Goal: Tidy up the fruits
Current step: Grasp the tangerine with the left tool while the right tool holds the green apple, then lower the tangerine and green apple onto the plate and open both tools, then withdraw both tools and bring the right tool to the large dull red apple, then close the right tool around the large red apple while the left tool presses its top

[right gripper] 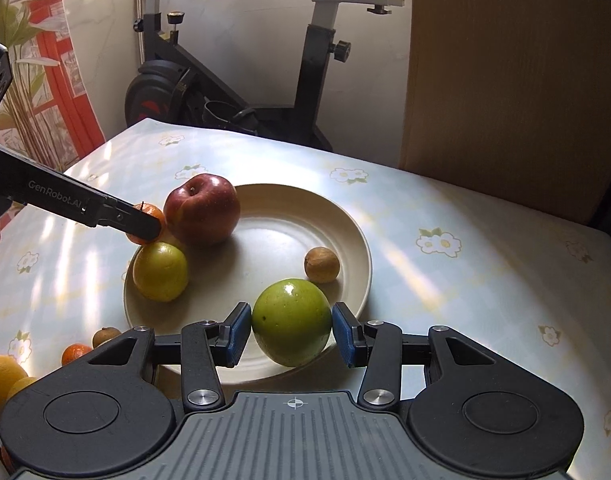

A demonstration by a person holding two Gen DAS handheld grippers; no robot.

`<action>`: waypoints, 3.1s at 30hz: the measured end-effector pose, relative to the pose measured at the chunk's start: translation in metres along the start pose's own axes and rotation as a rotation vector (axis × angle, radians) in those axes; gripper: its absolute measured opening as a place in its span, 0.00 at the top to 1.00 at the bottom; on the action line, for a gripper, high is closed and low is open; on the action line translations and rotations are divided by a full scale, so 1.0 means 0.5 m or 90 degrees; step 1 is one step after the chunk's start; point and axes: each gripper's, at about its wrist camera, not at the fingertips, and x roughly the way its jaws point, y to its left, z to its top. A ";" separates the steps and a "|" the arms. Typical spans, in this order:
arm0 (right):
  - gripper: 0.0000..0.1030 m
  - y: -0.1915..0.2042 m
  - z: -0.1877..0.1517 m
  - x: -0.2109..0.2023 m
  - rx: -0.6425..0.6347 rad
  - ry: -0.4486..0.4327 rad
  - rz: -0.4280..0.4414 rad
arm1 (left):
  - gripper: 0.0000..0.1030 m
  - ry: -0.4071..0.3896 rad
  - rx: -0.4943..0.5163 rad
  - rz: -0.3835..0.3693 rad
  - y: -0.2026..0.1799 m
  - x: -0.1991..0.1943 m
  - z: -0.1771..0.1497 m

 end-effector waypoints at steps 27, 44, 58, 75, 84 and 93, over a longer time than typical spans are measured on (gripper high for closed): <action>0.54 0.023 0.122 0.104 -0.095 -0.024 -0.004 | 0.59 -0.002 -0.015 -0.015 0.029 0.011 0.005; 0.52 -0.002 0.035 -0.036 0.036 -0.059 -0.005 | 0.58 -0.038 0.021 0.014 0.005 -0.080 -0.032; 0.38 0.056 -0.076 -0.138 0.070 -0.122 -0.003 | 0.50 -0.077 0.042 0.059 -0.017 -0.165 -0.108; 0.38 0.138 -0.216 -0.181 -0.001 -0.177 0.000 | 0.50 -0.088 0.025 0.057 -0.055 -0.193 -0.189; 0.38 0.165 -0.267 -0.160 -0.028 -0.178 0.015 | 0.50 -0.074 0.021 0.054 -0.069 -0.189 -0.221; 0.35 0.163 -0.286 -0.139 -0.047 -0.153 0.027 | 0.50 -0.063 0.010 0.041 -0.082 -0.173 -0.235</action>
